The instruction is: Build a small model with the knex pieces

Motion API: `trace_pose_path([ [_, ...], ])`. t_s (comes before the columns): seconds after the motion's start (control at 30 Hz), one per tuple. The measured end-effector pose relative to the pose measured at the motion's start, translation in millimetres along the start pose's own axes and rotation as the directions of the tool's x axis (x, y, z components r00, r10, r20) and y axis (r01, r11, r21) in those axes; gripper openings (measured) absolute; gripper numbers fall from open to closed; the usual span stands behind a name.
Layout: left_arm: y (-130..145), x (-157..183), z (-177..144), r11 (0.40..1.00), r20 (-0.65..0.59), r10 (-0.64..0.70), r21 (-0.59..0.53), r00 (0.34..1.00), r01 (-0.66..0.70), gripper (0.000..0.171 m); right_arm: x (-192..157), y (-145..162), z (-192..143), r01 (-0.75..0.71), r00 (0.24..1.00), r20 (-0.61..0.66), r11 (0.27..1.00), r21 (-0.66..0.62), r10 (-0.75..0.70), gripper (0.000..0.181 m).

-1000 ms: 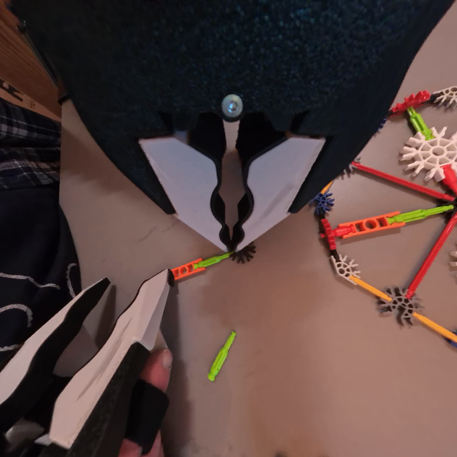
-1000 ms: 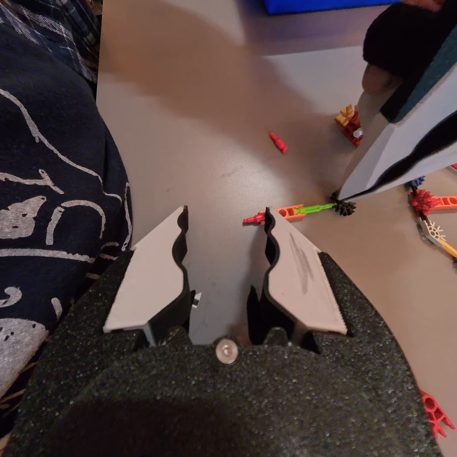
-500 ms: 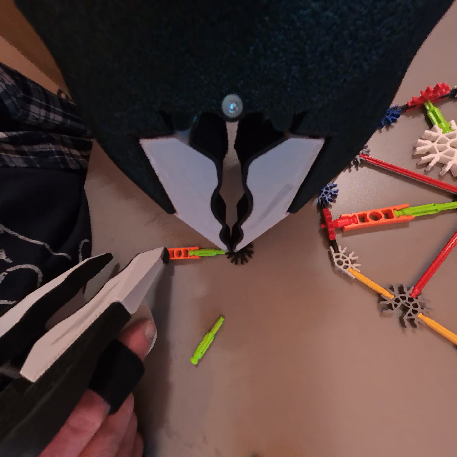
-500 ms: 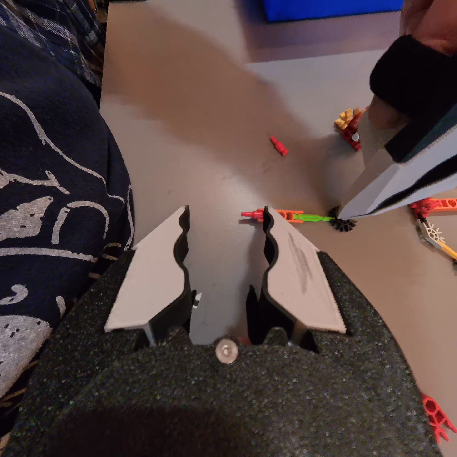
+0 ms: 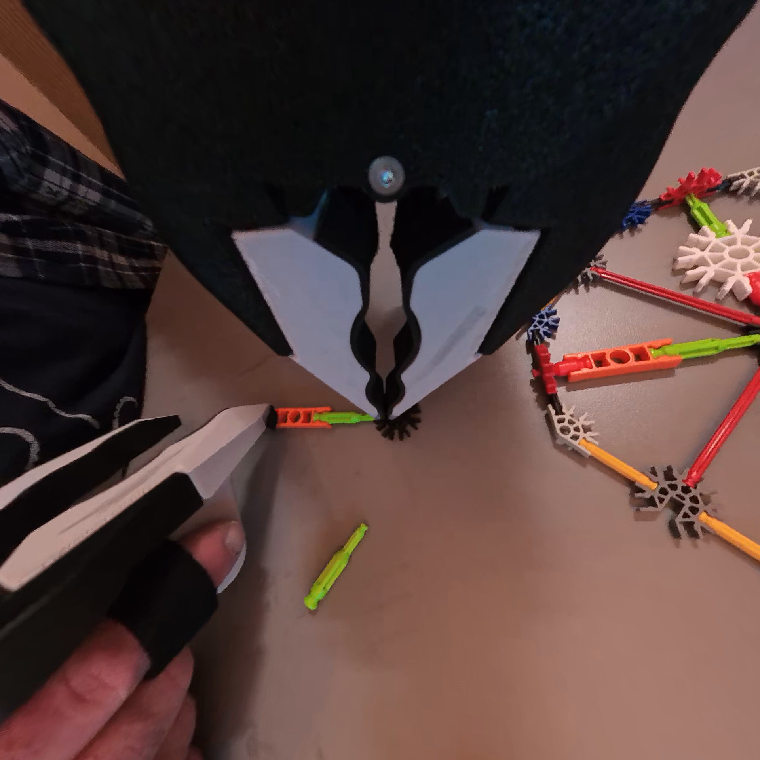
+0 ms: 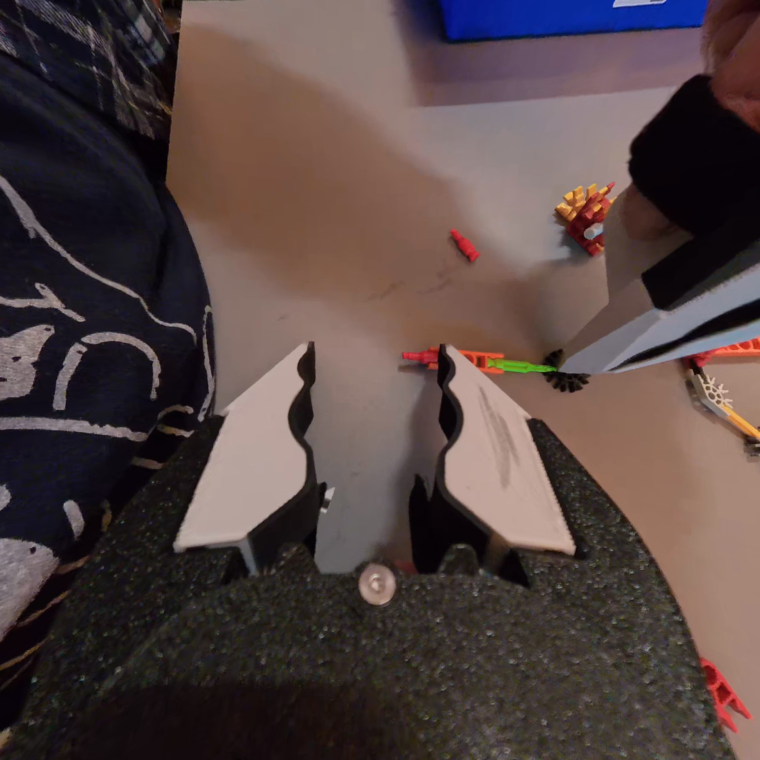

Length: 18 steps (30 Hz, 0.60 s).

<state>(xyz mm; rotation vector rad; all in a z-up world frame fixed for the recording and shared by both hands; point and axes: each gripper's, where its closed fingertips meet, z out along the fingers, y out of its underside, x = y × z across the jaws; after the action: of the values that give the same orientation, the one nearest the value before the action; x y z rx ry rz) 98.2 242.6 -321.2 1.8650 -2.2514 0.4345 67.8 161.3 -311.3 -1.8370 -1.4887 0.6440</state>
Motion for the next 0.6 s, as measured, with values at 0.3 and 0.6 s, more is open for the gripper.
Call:
trace_pose_path([
  [0.3,17.0,10.2,-100.0,0.934,0.089,-0.101,0.350,0.991,0.064,0.018,0.6,-9.9,-11.8,-0.052,0.998,0.046,0.994,0.100,0.048,0.059],
  [0.6,41.5,0.5,-80.3,0.947,0.113,-0.114,0.313,0.987,0.074,0.005,45.2,-23.1,-19.5,-0.100,0.982,-0.147,0.990,0.105,0.114,0.059],
])
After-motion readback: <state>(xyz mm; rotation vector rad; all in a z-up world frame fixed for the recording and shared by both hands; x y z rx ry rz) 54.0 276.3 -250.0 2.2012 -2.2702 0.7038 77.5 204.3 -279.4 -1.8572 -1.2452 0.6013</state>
